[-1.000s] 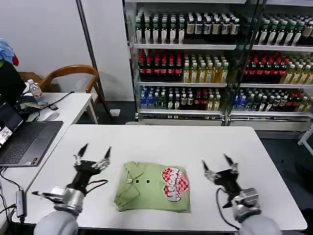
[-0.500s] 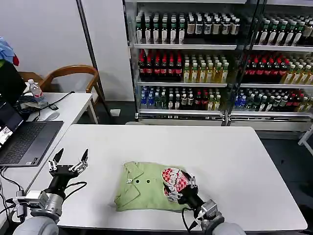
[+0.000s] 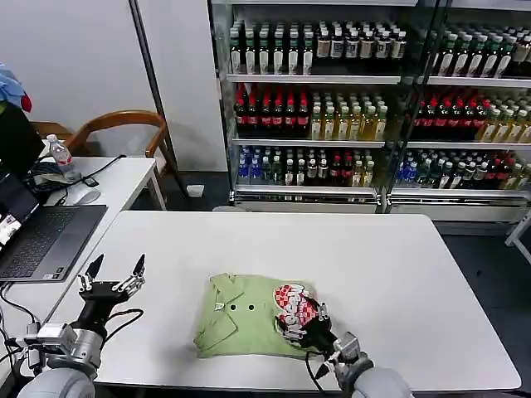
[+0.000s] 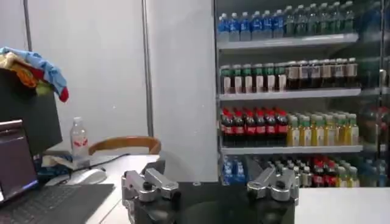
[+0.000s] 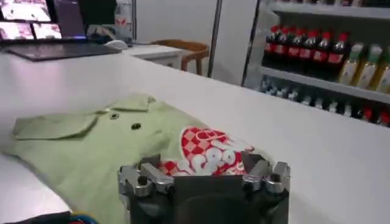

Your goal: Fold and organize the clothes.

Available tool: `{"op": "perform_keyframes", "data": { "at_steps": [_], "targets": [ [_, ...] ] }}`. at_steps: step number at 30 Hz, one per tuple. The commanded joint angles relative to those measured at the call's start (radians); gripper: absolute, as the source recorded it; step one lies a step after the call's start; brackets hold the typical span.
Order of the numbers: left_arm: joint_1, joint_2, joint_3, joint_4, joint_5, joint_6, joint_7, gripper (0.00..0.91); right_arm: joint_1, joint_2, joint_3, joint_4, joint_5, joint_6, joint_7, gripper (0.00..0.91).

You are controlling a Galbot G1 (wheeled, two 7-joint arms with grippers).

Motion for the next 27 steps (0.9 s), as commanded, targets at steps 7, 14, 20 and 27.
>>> {"op": "perform_keyframes", "data": {
  "at_steps": [7, 14, 20, 27],
  "targets": [
    [0.027, -0.017, 0.016, -0.010, -0.001, 0.014, 0.003, 0.907, 0.200, 0.049, -0.115, -0.192, 0.041, -0.027, 0.017, 0.907],
    [0.027, -0.017, 0.031, -0.013, 0.001, 0.018, 0.003, 0.907, 0.280, 0.082, -0.122, -0.255, 0.054, -0.032, 0.059, 0.907],
    [0.028, -0.010, 0.026, -0.011, 0.000, 0.016, 0.003, 0.907, 0.342, 0.112, -0.101, -0.319, 0.082, -0.031, 0.118, 0.907],
    [0.029, -0.010, 0.028, -0.015, 0.000, 0.016, 0.002, 0.907, 0.372, 0.137, -0.088, -0.351, 0.114, -0.023, 0.153, 0.907]
  ]
}}
